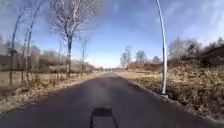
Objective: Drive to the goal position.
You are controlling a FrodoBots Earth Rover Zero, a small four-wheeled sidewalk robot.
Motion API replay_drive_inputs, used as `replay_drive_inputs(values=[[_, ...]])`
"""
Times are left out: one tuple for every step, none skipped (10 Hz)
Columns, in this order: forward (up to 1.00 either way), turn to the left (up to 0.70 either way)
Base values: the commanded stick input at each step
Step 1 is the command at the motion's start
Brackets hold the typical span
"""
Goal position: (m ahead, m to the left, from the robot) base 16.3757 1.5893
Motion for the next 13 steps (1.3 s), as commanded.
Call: replay_drive_inputs(values=[[0.85, 0.0], [0.85, 0.0], [0.85, 0.0], [0.85, 0.0], [0.85, 0.0], [0.85, 0.0], [0.85, 0.0], [0.85, 0.0], [0.85, 0.0], [0.85, 0.0], [0.85, 0.0], [0.85, 0.0], [0.85, 0.0]])
